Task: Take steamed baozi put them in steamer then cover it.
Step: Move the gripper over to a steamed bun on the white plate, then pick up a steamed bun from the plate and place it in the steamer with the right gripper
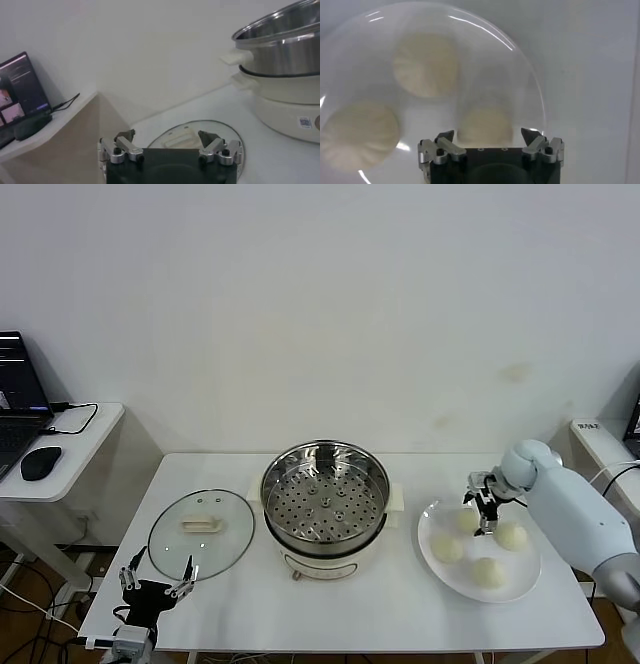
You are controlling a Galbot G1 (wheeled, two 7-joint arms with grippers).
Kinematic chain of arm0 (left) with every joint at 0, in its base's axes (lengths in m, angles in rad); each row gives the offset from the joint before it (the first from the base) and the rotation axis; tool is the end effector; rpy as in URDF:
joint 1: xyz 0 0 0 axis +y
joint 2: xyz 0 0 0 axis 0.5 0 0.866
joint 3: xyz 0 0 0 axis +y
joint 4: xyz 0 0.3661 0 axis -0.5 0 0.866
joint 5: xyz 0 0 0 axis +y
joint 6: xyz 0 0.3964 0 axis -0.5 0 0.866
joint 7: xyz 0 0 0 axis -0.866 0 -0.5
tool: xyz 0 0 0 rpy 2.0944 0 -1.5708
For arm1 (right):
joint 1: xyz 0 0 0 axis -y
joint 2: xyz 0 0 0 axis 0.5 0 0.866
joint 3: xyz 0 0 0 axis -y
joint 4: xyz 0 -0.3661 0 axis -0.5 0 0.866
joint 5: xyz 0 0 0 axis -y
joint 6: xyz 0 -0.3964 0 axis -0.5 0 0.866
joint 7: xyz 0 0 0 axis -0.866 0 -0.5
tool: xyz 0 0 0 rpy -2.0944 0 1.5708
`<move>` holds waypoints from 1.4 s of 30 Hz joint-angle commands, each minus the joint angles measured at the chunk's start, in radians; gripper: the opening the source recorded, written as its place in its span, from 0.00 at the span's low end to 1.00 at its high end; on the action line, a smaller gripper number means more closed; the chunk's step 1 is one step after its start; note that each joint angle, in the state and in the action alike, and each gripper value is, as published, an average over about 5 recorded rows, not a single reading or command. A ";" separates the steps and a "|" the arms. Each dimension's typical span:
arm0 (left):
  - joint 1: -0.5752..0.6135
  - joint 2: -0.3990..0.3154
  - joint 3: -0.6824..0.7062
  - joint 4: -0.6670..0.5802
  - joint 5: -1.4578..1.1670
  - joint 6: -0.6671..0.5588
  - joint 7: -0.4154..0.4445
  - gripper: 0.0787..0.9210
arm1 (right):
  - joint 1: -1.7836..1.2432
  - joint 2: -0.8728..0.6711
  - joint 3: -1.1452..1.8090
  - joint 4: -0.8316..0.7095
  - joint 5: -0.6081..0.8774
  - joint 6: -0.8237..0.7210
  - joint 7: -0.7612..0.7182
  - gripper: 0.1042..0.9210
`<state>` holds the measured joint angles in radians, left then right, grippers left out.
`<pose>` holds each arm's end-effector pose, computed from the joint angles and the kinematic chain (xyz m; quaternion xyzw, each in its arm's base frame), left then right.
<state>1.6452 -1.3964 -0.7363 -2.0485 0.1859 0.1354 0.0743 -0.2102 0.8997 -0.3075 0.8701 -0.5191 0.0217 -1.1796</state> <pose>0.1897 0.1051 -0.3327 0.0204 -0.9686 -0.2119 0.1281 0.6017 -0.2113 -0.2676 0.4735 -0.5479 0.5456 0.4217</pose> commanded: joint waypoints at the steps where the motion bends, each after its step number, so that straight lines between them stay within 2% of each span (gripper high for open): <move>1: 0.002 -0.001 0.000 0.004 0.001 -0.001 -0.002 0.88 | 0.000 0.009 0.001 -0.019 0.001 0.001 0.011 0.88; 4: 0.002 -0.001 0.001 0.007 0.001 -0.001 -0.002 0.88 | 0.000 0.008 0.005 -0.023 0.006 0.002 0.015 0.83; 9: 0.000 -0.002 0.003 0.010 0.002 -0.001 -0.002 0.88 | 0.000 0.006 0.009 -0.028 0.009 0.003 0.016 0.67; 12: -0.001 -0.002 0.005 0.011 0.003 -0.001 -0.002 0.88 | 0.002 0.003 0.011 -0.029 0.016 0.003 0.014 0.60; 17: -0.003 -0.003 0.007 0.011 0.003 -0.001 -0.003 0.88 | 0.028 -0.023 0.003 0.000 0.063 -0.012 0.000 0.59; 29: -0.004 -0.001 0.013 -0.006 0.014 0.002 -0.003 0.88 | 0.375 -0.098 -0.243 0.212 0.370 -0.101 -0.078 0.59; 35: -0.001 0.002 0.005 -0.023 0.013 0.002 -0.005 0.88 | 0.529 -0.024 -0.379 0.238 0.458 -0.134 -0.097 0.59; 42: -0.004 0.012 -0.004 -0.047 0.006 0.000 -0.011 0.88 | 0.636 0.152 -0.465 0.140 0.496 -0.113 -0.109 0.60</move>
<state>1.6423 -1.3879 -0.7357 -2.0778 0.1955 0.1367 0.0660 0.2667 0.9382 -0.6471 1.0255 -0.1114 -0.0794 -1.2773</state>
